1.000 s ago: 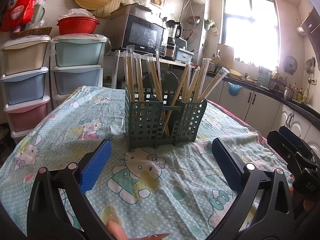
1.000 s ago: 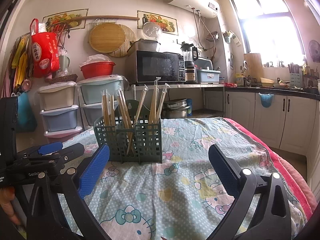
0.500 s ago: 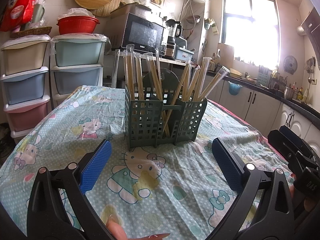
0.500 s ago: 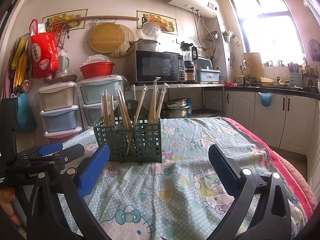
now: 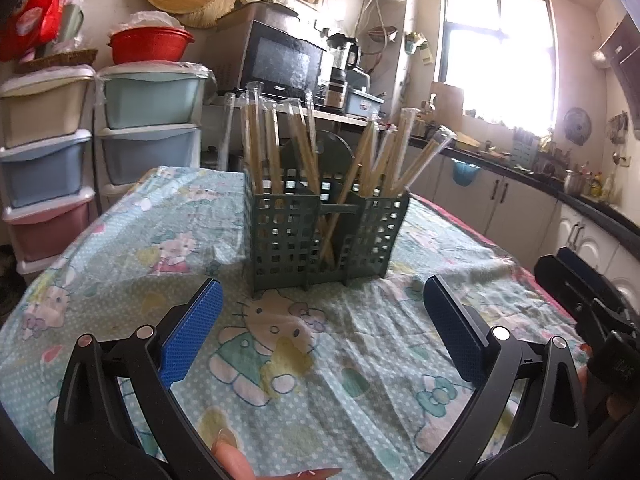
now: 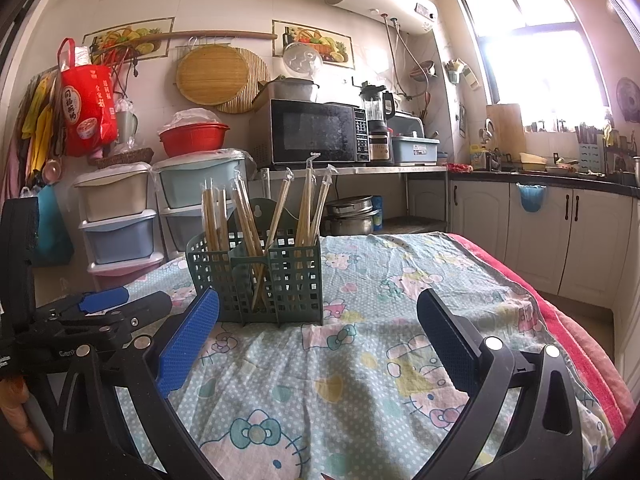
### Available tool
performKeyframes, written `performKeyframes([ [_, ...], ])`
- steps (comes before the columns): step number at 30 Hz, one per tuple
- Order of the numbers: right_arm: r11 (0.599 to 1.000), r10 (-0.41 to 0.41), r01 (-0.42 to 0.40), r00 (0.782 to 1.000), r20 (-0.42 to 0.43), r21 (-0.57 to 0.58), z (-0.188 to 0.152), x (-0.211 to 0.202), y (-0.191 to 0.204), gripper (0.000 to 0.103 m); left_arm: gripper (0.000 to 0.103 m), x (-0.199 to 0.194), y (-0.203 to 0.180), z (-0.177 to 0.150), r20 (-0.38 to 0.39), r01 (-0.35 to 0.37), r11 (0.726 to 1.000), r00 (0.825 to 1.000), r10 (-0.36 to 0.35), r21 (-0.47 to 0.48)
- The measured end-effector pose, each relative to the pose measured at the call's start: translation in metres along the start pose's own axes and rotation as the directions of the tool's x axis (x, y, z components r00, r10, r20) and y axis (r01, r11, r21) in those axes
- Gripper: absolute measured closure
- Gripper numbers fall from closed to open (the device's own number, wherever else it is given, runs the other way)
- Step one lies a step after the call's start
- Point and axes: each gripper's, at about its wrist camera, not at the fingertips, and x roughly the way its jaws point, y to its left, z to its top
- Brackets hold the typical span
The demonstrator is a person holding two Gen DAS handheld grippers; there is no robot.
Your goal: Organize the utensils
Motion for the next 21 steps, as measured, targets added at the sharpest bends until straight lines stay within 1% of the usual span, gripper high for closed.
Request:
performKeyframes([
  [3, 1.000, -0.006, 0.006, 1.000, -0.006, 0.005, 0.000, -0.001, -0.002, 0.006, 0.010, 0.001, 0.002, 0.002, -0.005, 0.023, 1.000, 1.000, -0.023, -0.013],
  [9, 1.000, -0.017, 0.017, 1.000, -0.019, 0.025, 0.001, 0.001, -0.006, 0.006, 0.010, 0.002, 0.004, 0.005, -0.026, -0.013, 1.000, 1.000, 0.012, -0.020],
  [13, 0.998, -0.031, 0.033, 0.999, -0.039, 0.048, 0.006, 0.006, -0.017, 0.006, 0.010, 0.007, 0.023, 0.018, -0.075, -0.056, 0.997, 0.996, 0.052, -0.057],
  [15, 0.996, -0.063, 0.067, 0.996, -0.061, 0.055, 0.014, 0.011, -0.031, 0.006, 0.010, 0.011, 0.038, 0.026, -0.098, -0.128, 0.991, 0.987, 0.124, -0.040],
  [16, 0.995, -0.081, 0.085, 0.994, -0.074, 0.054, 0.017, 0.014, -0.037, 0.006, 0.010, 0.015, 0.047, 0.030, -0.110, -0.170, 0.985, 0.980, 0.166, -0.030],
  [17, 0.993, -0.106, 0.111, 0.987, -0.123, 0.038, 0.022, 0.025, -0.049, 0.006, 0.010, 0.022, 0.061, 0.035, -0.149, -0.225, 0.974, 0.964, 0.220, -0.019],
  [18, 0.992, -0.120, 0.126, 0.979, -0.164, 0.026, 0.026, 0.034, -0.057, 0.006, 0.010, 0.027, 0.072, 0.038, -0.172, -0.255, 0.967, 0.953, 0.249, -0.016],
  [19, 0.990, -0.134, 0.140, 0.969, -0.209, 0.014, 0.028, 0.044, -0.065, 0.006, 0.010, 0.037, 0.089, 0.040, -0.210, -0.308, 0.951, 0.931, 0.300, -0.007],
  [20, 0.986, -0.160, 0.166, 0.944, -0.290, -0.002, 0.030, 0.061, -0.077, 0.006, 0.010, 0.044, 0.101, 0.041, -0.240, -0.348, 0.937, 0.910, 0.338, -0.002],
  [21, 0.980, -0.185, 0.197, 0.915, -0.357, -0.004, 0.030, 0.078, -0.092, 0.006, 0.010, 0.056, 0.119, 0.040, -0.278, -0.395, 0.919, 0.883, 0.378, -0.003],
])
